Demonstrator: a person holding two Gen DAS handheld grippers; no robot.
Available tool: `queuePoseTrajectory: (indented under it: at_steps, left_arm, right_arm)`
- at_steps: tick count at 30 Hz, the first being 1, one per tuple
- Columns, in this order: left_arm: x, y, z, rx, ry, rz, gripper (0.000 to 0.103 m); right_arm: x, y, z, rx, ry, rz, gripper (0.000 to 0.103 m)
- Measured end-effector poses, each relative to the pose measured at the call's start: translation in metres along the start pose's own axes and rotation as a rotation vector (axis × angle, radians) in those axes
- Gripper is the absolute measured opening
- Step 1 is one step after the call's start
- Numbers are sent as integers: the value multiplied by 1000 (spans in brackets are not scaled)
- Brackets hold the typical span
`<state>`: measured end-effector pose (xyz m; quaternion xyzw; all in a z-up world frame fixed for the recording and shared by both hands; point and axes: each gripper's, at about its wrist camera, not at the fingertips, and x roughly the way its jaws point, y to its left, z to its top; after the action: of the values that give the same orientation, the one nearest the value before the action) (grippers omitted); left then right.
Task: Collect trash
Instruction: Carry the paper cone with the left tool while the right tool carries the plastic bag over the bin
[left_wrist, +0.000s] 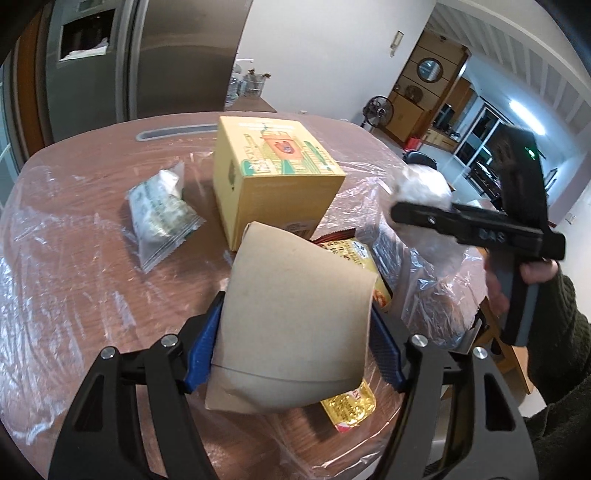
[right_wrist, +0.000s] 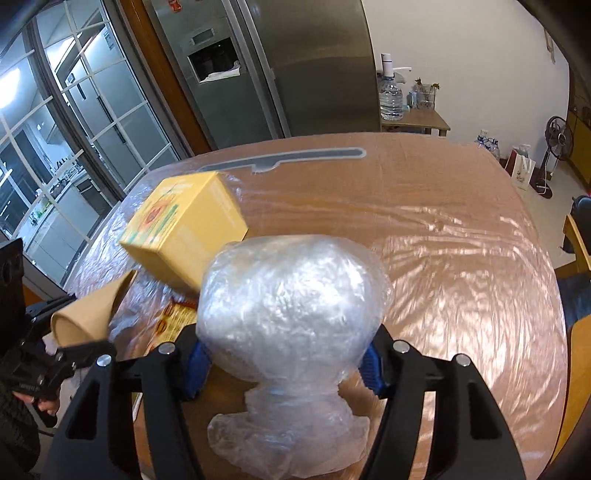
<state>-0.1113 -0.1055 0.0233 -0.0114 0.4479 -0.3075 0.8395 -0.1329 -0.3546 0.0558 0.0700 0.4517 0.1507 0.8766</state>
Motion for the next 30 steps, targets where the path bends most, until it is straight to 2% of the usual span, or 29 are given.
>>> queuePoseTrajectory:
  at_steps: [19,30]
  left_arm:
    - [-41,-16,-26,-11,-52,41,71]
    - [-63,-35,-59,9,-30,44,71]
  right_arm:
    - [-40,24,-39,-45,-7,67,63]
    - [-64,45,-68,-115,13,118,63]
